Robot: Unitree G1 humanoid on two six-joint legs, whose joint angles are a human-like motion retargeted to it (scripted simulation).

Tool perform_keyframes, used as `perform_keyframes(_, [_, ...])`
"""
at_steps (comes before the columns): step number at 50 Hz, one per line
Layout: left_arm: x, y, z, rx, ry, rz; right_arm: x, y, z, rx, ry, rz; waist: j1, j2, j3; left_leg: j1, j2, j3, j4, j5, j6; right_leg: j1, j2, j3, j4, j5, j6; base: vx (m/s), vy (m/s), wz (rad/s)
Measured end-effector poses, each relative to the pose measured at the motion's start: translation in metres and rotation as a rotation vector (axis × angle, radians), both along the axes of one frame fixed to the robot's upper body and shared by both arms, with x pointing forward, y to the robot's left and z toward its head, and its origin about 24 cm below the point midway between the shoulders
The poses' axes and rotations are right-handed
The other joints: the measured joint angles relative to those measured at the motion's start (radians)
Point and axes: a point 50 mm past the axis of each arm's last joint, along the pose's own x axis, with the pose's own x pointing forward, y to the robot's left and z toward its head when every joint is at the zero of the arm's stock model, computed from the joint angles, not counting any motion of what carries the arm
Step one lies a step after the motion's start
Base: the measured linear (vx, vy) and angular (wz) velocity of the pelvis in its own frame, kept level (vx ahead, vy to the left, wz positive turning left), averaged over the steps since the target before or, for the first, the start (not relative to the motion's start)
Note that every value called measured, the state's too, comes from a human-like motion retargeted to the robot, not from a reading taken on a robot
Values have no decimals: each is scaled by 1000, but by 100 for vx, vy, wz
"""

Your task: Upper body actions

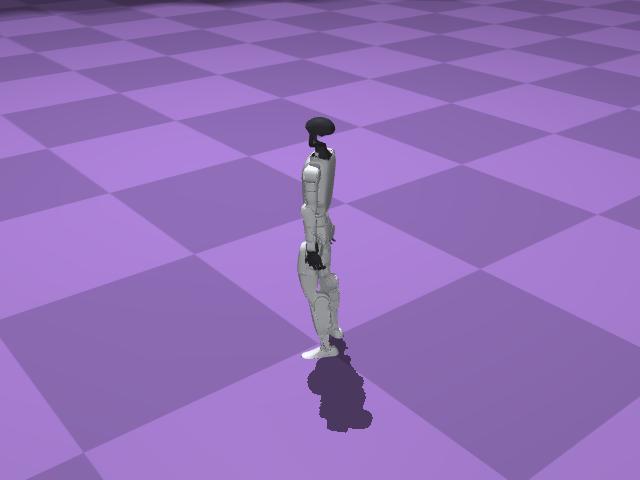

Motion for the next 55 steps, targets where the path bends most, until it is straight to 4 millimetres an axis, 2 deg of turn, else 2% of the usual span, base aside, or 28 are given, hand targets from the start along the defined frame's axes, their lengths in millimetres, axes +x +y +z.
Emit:
perform_keyframes(5, [3,4,0,1,1,0,0,-2,0,-12,0,4,39,-1,7,2,3,33,-3,8,2,-5,6,35,-1,4,-4,0,0,-31])
perform_keyframes(21, [5,0,0,-5,-10,-37,2,0,0,-6,-10,57,38,3,11,2,3,30,-4,10,3,-4,5,34,-1,6,-5,0,0,0])
perform_keyframes(55, [4,0,0,-8,-6,-32,1,0,0,-5,-11,59,40,5,10,-1,2,32,-3,11,4,-6,4,37,0,7,-7,0,0,0])
